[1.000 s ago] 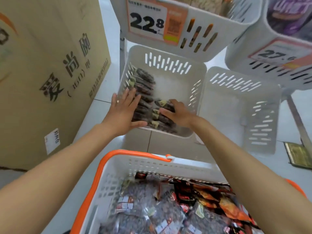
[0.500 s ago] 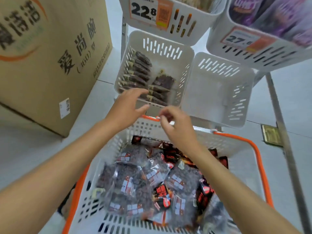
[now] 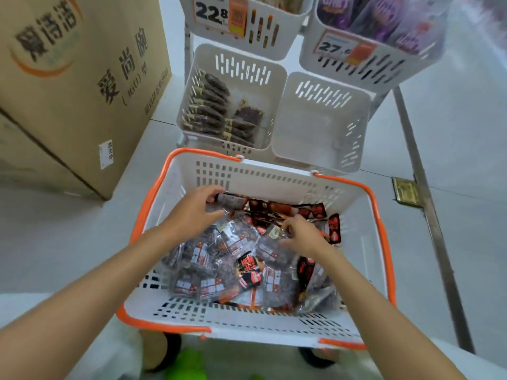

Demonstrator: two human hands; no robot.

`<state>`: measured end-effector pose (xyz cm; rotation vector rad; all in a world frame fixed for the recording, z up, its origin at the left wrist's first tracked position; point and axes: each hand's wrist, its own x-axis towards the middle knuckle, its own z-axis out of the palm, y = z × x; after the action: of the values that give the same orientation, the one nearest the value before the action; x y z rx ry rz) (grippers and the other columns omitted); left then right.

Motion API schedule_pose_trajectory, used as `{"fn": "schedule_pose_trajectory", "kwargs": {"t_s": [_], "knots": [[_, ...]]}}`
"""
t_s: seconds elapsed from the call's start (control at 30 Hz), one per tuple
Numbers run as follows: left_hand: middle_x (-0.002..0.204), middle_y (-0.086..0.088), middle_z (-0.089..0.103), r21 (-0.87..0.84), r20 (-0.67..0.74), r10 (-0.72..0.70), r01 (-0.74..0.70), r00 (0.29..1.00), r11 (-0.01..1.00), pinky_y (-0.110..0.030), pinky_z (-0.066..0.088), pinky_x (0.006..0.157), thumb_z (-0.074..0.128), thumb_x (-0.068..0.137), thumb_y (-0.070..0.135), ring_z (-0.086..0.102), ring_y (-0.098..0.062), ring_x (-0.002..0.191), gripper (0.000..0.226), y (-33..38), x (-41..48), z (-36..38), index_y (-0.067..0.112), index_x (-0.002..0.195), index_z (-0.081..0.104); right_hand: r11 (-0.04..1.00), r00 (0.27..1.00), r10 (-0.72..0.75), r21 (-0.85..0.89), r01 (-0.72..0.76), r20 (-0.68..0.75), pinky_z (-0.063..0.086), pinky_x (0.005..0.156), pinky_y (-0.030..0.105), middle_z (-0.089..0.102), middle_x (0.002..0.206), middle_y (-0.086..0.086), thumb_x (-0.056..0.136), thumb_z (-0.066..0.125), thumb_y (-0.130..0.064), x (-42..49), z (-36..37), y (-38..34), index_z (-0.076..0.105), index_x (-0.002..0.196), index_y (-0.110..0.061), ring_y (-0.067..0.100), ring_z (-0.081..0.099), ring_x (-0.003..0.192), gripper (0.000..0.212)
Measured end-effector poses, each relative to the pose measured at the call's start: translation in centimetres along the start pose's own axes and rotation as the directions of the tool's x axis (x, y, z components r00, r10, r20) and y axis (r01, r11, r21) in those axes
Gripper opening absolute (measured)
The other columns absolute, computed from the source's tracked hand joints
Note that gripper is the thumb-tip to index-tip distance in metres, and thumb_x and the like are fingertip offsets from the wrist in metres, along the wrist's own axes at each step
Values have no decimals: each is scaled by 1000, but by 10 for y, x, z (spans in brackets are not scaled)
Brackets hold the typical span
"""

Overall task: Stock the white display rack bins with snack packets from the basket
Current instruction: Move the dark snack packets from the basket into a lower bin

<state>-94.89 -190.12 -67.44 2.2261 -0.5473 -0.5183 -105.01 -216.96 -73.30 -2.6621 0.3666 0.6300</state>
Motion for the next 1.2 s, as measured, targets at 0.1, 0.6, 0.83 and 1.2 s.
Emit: {"fn": "schedule_pose_trajectory", "kwargs": {"t_s": [0.1,0.6,0.83,1.2], "knots": [[148,7,42,-114,105,-30,42,994,993,-29,38,106,79,83,32,43,-8,126,77,13,-4,16,22,148,39,971,977,-169,147,188,-131,37,71,26,51,98,-1,83,76,-22,-11,-29,-33,61,96,-12,16,52,85,22],[155,-2,41,-405,228,-353,418,908,813,-48,36,115,73,82,43,41,-24,140,83,-53,-20,32,21,152,34,986,880,-22,-133,96,474,44,89,38,61,119,10,82,76,-25,-35,49,-9,47,138,-10,29,53,110,65],[154,-3,40,-537,183,-436,461,881,706,-45,37,111,58,99,31,41,-27,139,63,-49,-16,31,21,154,29,851,992,-114,521,69,55,44,53,16,59,72,-9,80,81,-19,-36,-34,-44,57,81,-11,0,56,56,24],[115,-12,71,-842,245,-332,369,911,393,-46,56,92,78,77,19,71,-27,99,54,3,-13,30,18,123,51,594,993,44,796,-118,114,58,85,33,66,108,5,86,75,-32,-35,-26,-97,53,111,-14,15,69,90,38]]}}
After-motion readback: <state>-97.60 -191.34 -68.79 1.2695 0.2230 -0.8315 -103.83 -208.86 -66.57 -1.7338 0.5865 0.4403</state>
